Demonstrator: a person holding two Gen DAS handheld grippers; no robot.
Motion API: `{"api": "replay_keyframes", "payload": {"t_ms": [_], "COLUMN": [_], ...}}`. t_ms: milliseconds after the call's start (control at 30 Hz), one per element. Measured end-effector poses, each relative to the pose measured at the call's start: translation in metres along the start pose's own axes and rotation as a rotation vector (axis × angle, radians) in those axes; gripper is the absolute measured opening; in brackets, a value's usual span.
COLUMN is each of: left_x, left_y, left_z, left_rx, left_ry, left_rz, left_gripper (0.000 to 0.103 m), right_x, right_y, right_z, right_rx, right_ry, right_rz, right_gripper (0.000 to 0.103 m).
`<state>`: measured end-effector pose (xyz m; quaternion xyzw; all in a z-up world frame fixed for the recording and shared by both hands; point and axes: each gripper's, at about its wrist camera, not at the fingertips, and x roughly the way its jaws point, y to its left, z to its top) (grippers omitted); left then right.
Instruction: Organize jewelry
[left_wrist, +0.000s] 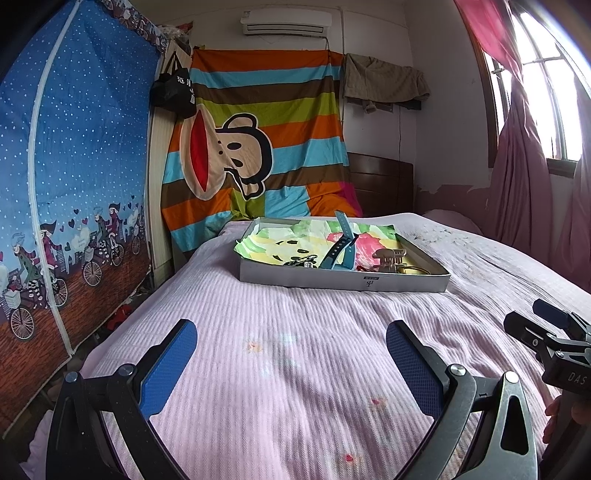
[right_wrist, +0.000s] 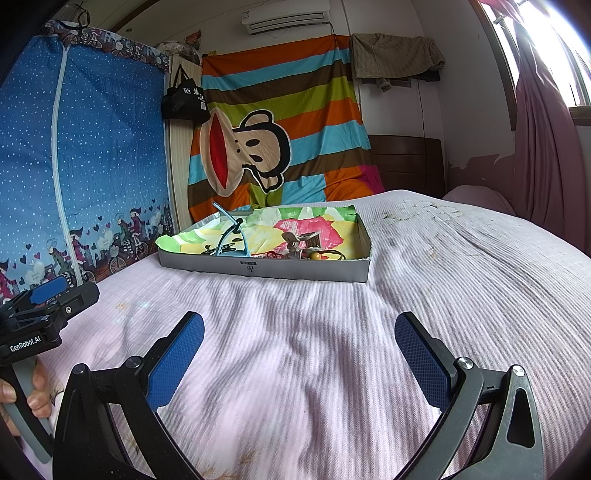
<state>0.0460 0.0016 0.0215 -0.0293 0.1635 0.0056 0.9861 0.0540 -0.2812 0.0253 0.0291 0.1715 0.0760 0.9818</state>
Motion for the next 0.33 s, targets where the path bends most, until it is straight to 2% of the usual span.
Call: {"api": "replay_keyframes", "payload": {"t_ms": [333], "left_x": [-0.0002], "left_y": [-0.0009], "left_z": [-0.0005], "left_rx": [0.006], "left_ry": [0.0], "left_rz": [-0.003], "left_gripper": [0.103], "right_x": [0.0], "right_y": [0.0003], "right_z": [-0.0001], "right_rx": [-0.001], "right_ry": [0.0], "right_rz": [0.0], "right_gripper": [0.101]}}
